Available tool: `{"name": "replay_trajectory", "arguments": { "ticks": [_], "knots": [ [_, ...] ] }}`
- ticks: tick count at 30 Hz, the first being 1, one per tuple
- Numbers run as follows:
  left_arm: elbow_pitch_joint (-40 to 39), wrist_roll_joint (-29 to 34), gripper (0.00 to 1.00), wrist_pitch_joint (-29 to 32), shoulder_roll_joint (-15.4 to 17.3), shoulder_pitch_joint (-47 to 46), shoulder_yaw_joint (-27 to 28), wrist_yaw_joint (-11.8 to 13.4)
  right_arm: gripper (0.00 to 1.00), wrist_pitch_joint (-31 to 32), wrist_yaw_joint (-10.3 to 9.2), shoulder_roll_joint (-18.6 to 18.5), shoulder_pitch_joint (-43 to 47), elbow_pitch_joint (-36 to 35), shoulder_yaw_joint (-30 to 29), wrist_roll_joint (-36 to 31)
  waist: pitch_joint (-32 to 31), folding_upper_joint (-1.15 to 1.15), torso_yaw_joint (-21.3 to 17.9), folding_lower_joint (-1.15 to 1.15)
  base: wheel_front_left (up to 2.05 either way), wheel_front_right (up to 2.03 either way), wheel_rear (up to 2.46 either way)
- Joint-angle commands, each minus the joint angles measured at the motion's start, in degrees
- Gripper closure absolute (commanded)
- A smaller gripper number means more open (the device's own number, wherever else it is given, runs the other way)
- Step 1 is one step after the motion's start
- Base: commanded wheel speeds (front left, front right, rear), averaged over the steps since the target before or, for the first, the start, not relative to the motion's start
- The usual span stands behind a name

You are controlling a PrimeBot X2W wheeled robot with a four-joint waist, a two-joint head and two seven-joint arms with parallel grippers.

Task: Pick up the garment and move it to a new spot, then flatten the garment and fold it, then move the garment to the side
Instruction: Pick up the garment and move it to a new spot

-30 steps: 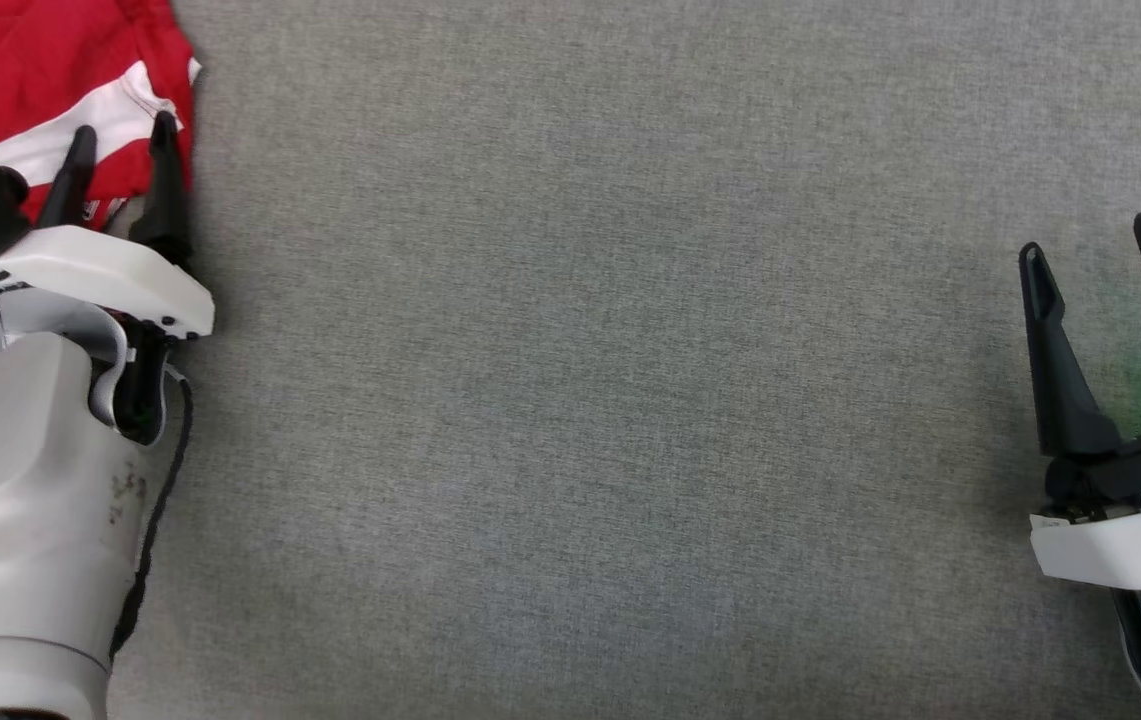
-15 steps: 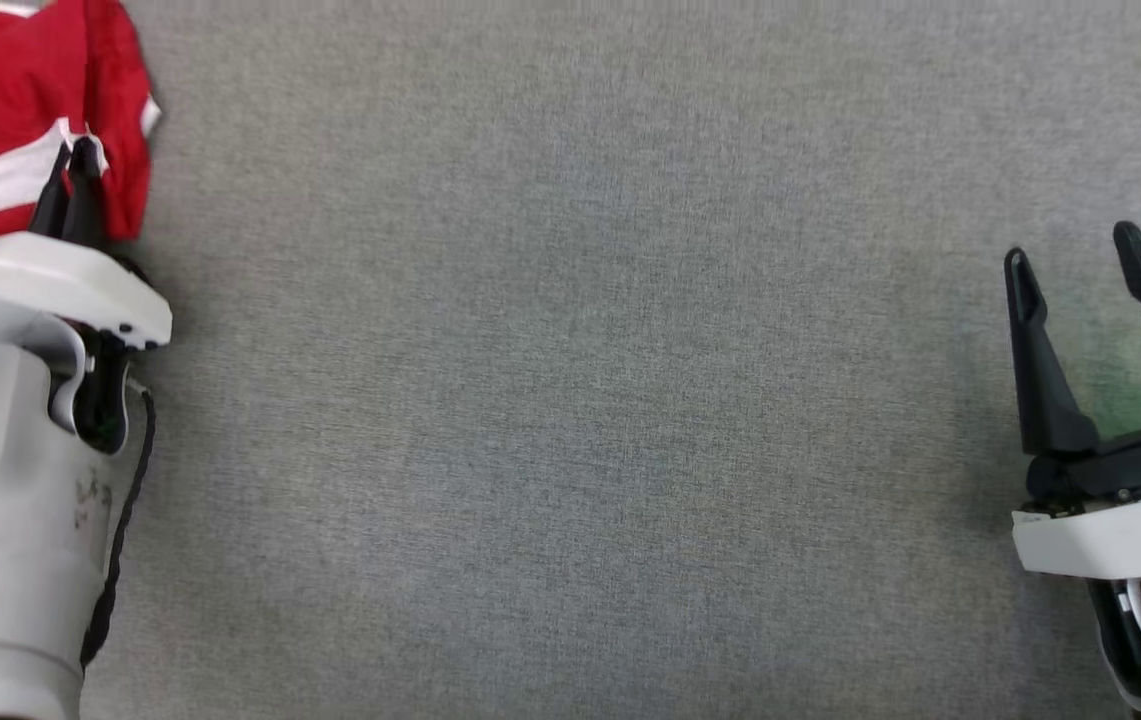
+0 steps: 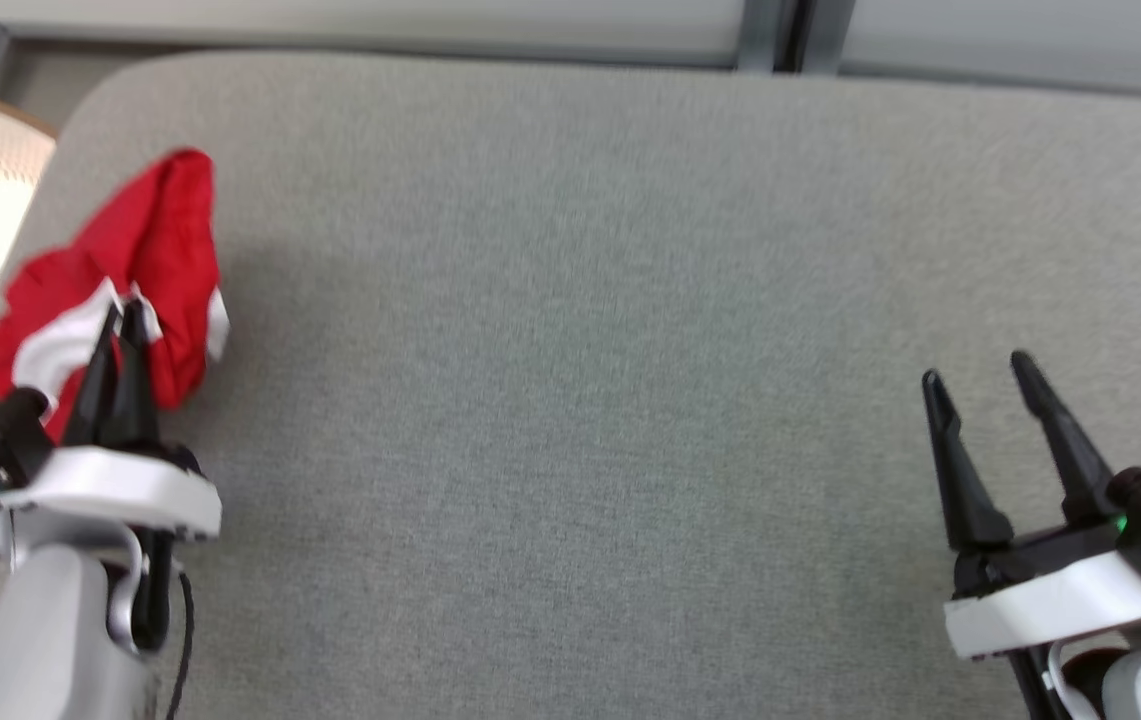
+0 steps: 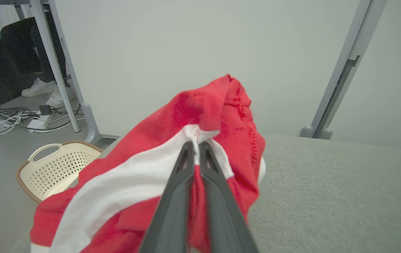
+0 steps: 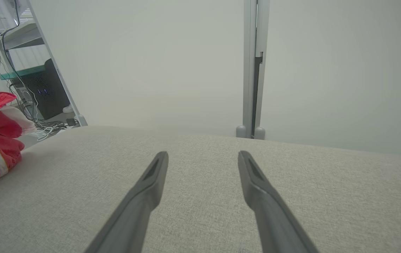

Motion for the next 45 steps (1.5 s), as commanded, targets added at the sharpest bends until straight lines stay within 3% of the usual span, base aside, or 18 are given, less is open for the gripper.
{"name": "replay_trajectory", "arguments": {
  "ticks": [1,8,15,26,33,34,35,36,45],
  "knots": [
    [-2.31,1.06,1.00,-0.08,0.02,2.69,-0.10,0.42,0.00,-0.45,-0.02,0.20,1.23,0.57,0.43,0.48,-6.03,0.00,-1.52,0.00,0.00,0.00,0.00],
    [-15.19,2.89,1.00,2.87,-2.30,14.76,-3.75,1.18,0.00,-0.31,-0.02,0.45,4.75,1.42,1.12,1.43,-10.89,0.00,-4.84,0.00,0.00,0.00,0.00],
    [-23.56,3.10,1.00,8.88,-4.94,19.18,-10.63,0.38,0.00,-0.24,-0.02,0.89,4.40,0.06,0.93,1.58,-9.19,0.00,-11.13,0.00,0.00,0.00,0.00],
    [-21.45,1.06,1.00,11.23,-7.76,7.02,-24.20,-1.33,0.00,-3.29,-0.02,3.14,0.96,0.69,0.83,1.83,1.11,0.00,-25.65,0.00,0.00,0.00,0.00],
    [-15.09,-0.73,1.00,13.15,-8.05,3.17,-29.49,-1.47,0.00,-5.79,-0.02,4.34,-0.05,2.50,0.78,2.11,4.76,0.00,-29.71,0.00,0.00,0.00,0.00],
    [-14.25,-1.53,0.87,13.25,-8.09,2.85,-30.39,-1.62,0.00,-5.96,-0.02,4.41,-0.12,2.84,0.65,2.04,5.03,0.00,-29.81,0.00,0.00,0.00,0.00],
    [-13.84,-1.71,0.27,12.97,-8.12,2.31,-31.00,-1.66,0.00,-6.30,-0.02,4.51,-0.22,3.03,0.51,1.95,5.23,0.00,-29.74,0.00,0.00,0.00,0.00],
    [-13.56,-1.71,0.00,12.45,-8.15,1.80,-31.84,-1.75,0.00,-6.43,-0.02,4.57,-0.33,3.13,0.27,1.85,5.44,0.00,-29.47,0.00,0.00,0.00,0.00],
    [-17.06,-0.66,0.00,4.70,-5.91,1.59,-34.99,-1.99,0.00,-5.66,-0.02,3.22,-1.61,3.73,0.16,0.52,3.11,0.00,-23.61,0.00,0.00,0.00,0.00]
  ]
}}
